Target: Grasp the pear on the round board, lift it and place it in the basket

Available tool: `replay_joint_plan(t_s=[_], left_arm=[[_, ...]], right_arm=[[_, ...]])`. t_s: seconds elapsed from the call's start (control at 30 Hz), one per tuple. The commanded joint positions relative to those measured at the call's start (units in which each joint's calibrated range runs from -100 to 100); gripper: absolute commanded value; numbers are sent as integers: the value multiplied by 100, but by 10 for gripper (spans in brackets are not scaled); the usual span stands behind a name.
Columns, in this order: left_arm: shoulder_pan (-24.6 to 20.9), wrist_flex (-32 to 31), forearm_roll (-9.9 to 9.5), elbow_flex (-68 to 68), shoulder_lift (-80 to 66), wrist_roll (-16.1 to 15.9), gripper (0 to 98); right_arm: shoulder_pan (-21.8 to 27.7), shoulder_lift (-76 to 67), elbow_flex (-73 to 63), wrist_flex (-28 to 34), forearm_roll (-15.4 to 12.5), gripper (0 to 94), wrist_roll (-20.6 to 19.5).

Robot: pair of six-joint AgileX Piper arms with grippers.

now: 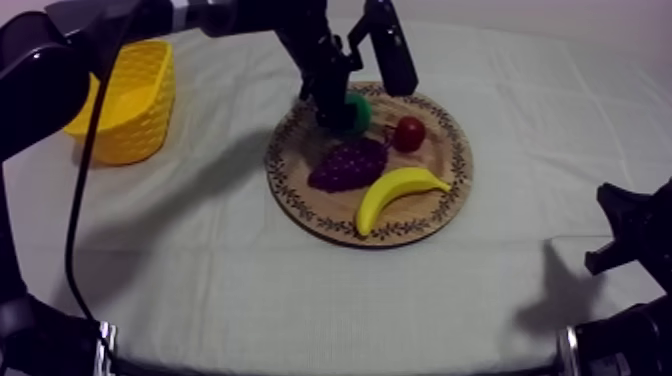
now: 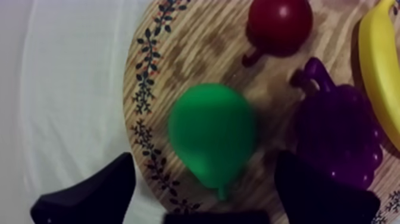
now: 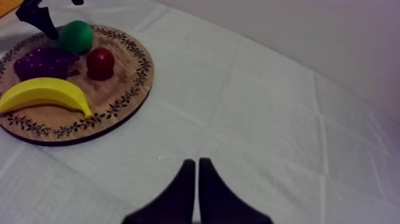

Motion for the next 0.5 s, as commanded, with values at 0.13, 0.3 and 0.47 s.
replay_joint_plan(t_s=[0.13,0.3,0.47], left_arm=[[-17,93,-4,-398,364,-17,882],[-17,226,29,-725,664,-60,871],[9,323,54,-943,875,-78,851]], right_arm=[[-3,-1,-1,0,0,3,1],[-3,-1,-1,0,0,3,1],[-3,-1,-1,0,0,3,1]])
